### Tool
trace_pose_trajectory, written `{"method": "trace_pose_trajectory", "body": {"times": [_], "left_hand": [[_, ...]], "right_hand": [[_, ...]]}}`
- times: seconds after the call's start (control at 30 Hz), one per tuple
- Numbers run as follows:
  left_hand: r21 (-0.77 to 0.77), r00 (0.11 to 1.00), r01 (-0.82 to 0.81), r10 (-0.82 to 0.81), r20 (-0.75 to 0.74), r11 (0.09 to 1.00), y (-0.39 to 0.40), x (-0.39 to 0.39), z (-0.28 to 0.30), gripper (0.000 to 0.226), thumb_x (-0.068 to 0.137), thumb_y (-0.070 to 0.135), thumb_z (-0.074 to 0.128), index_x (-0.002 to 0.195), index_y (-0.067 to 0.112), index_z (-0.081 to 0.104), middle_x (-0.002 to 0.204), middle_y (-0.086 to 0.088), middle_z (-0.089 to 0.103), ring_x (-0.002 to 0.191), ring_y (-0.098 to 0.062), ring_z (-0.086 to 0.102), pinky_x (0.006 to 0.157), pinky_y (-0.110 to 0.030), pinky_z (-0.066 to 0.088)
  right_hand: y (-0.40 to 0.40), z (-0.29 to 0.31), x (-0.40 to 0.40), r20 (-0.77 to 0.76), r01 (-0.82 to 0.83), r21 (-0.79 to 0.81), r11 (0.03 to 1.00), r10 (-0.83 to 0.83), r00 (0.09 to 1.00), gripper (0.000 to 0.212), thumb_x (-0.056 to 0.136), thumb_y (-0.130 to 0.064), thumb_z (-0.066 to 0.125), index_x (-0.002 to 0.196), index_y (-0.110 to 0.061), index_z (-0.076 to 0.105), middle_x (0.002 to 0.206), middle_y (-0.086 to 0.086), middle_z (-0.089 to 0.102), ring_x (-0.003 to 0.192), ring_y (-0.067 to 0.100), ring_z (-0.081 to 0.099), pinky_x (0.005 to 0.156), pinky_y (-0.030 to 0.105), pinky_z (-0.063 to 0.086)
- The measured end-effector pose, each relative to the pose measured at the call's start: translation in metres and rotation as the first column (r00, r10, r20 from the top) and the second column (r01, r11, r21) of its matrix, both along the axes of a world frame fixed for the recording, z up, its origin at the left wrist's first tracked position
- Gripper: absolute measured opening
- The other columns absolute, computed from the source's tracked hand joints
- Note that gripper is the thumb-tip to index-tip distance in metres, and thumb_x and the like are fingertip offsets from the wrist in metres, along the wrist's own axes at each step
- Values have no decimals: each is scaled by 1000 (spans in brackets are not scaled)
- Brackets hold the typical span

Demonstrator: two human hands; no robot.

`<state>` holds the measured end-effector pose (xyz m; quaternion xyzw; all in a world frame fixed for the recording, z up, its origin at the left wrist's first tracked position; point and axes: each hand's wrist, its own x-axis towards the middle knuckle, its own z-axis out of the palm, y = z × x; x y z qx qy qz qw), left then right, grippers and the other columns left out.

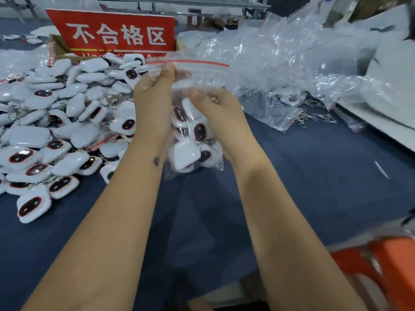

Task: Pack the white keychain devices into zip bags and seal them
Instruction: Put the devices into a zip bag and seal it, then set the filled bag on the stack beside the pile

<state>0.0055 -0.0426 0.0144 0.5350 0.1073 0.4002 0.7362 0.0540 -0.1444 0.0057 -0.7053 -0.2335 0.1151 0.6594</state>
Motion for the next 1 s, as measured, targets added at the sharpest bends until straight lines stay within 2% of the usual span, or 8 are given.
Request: {"method": "trace_pose_trajectory", "body": {"times": [0.13,0.27,0.4,0.5,0.6,0.73,0.83,1.0], "left_hand": [[64,970,114,-97,-225,991,-46,36,-7,13,95,29,62,99,19,68,95,7,75,86,-8,71,66,-28,55],[117,885,310,-242,-399,943,-85,52,-28,47,92,28,64,134,27,45,103,8,64,76,3,65,58,-12,47],[246,866,359,-222,-449,901,-115,60,-47,66,87,17,68,143,23,33,103,18,52,86,3,57,63,-3,43],[314,839,394,-199,-506,864,-123,62,-53,60,89,16,63,143,20,37,118,7,51,93,-2,54,77,-14,43],[351,850,367,-157,-502,861,-122,61,-56,44,95,10,51,137,21,46,116,7,54,89,3,53,70,-3,39],[230,915,276,-182,-359,933,-118,54,-50,37,94,-1,41,117,23,57,113,3,65,103,-9,63,93,-26,50],[258,967,129,-65,-245,957,-104,42,-41,36,91,1,46,101,32,62,100,16,68,93,4,63,81,-14,50],[488,963,-135,229,-140,863,-58,20,-28,44,84,-5,37,110,21,61,117,5,58,104,-2,57,90,-14,46]], "right_hand": [[-49,-4,22,41,241,6,970,-241,970,20,93,-25,64,74,-19,60,65,-16,58,58,1,53,60,19,44],[-91,-10,50,40,438,-84,895,-436,899,40,90,-16,59,59,-22,34,49,-12,34,55,12,31,57,29,29],[-116,-7,69,151,605,-199,771,-585,797,12,91,-27,57,85,-18,51,77,-2,54,72,19,50,71,32,40],[-124,-6,80,340,784,-261,563,-707,620,46,94,-29,55,137,-16,44,128,4,55,117,26,52,97,37,40],[-115,-7,75,529,868,-286,406,-689,496,58,93,-25,57,146,-17,36,147,9,36,134,28,35,111,40,26],[-83,-14,58,580,722,-298,624,-483,656,37,91,-11,50,127,-15,55,131,9,48,119,27,47,96,34,36],[-53,-15,42,360,475,-248,844,-375,855,26,94,-7,44,114,-12,60,119,8,58,108,23,57,93,39,46],[-6,-12,21,252,336,-207,919,-282,926,25,96,-13,46,118,-14,58,116,8,63,103,24,61,90,46,49]]}}
